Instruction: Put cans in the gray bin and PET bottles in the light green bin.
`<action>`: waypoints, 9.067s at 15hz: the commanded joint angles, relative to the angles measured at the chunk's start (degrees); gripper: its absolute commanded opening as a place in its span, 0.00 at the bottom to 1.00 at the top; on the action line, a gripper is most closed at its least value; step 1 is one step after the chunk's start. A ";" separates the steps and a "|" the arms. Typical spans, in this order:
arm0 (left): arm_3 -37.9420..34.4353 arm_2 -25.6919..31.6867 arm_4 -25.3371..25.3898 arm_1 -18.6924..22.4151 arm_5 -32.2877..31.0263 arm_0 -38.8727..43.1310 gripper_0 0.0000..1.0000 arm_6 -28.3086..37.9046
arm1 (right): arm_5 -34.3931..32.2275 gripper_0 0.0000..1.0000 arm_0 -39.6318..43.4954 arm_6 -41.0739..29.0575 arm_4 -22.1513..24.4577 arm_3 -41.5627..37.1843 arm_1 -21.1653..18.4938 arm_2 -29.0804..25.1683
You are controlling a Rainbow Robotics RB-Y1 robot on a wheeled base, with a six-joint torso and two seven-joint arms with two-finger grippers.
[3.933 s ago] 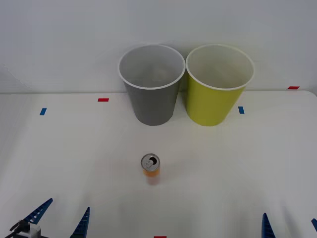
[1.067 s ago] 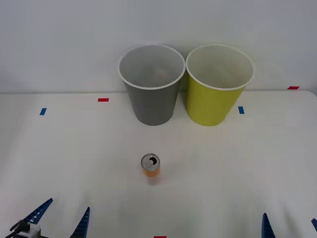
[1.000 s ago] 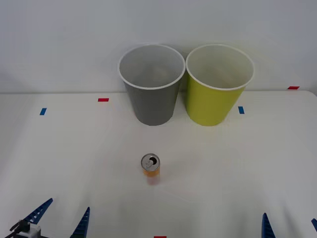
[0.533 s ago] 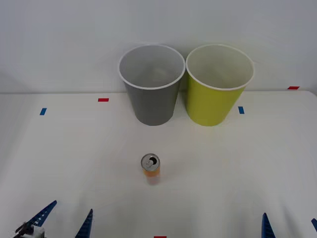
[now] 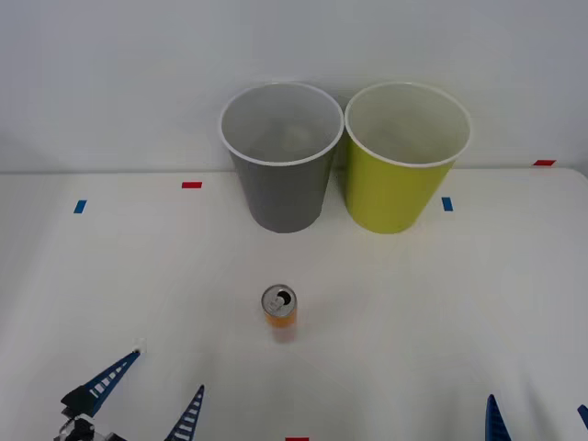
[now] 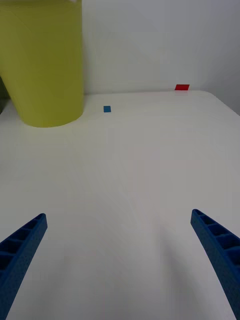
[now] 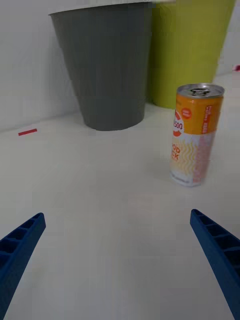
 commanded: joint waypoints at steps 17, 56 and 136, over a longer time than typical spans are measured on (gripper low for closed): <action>6.29 -17.08 6.53 6.47 9.69 -26.94 1.00 0.34 | 0.00 1.00 0.00 0.00 0.00 0.00 0.00 0.00; 8.13 -23.59 10.48 3.83 16.37 -37.57 0.00 0.78 | 0.00 1.00 0.00 0.00 0.00 0.00 0.00 0.00; 1.54 3.75 61.64 7.96 83.25 -88.46 1.00 -25.06 | 0.00 1.00 0.00 0.00 0.00 0.00 0.00 0.00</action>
